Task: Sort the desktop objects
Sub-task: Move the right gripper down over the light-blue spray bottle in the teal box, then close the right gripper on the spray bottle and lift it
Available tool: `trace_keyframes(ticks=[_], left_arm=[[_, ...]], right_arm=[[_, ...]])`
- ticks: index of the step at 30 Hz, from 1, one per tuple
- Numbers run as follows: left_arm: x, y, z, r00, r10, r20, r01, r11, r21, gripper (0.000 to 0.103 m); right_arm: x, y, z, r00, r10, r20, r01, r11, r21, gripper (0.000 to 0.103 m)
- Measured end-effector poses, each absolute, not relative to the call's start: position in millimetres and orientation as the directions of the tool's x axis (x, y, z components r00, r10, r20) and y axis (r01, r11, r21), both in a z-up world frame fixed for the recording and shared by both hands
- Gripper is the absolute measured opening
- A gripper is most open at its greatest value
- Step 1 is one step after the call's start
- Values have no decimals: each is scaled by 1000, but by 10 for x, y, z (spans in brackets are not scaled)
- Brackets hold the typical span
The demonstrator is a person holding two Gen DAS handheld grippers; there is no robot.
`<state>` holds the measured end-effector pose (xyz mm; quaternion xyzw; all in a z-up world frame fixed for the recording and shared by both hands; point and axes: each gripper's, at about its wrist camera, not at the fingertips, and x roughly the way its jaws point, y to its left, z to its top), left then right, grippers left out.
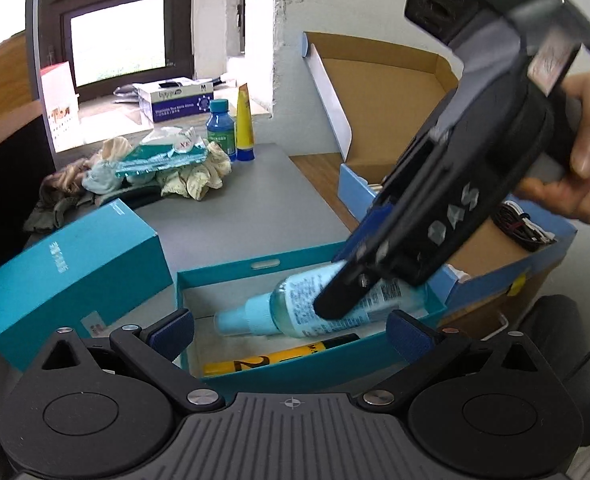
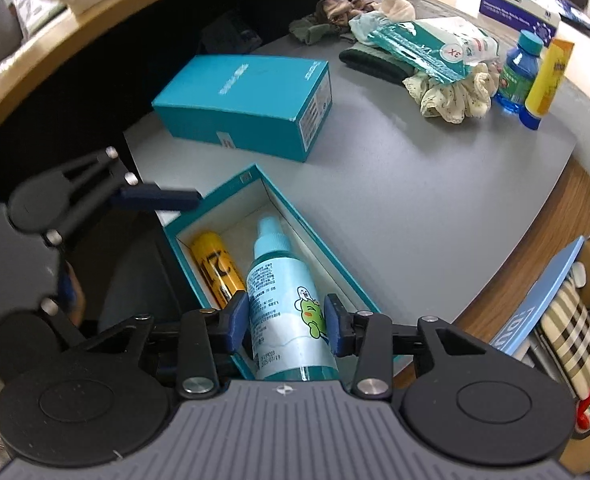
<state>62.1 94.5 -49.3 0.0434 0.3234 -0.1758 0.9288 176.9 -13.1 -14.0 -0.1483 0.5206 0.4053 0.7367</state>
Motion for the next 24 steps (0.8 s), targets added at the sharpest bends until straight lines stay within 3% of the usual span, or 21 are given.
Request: trace_keyframes(ticks=[10,24], left_arm=[[779,1049,-546,638,-447,-627,359,893,-272,56],[786,950,-567,602,-526,-601,394,850,-349,56]], right_arm=[[1906,-322,-16,104,516,-851,-676,664,320,44],[1984,-603,18,20,562,-827,-584,677,447,44]])
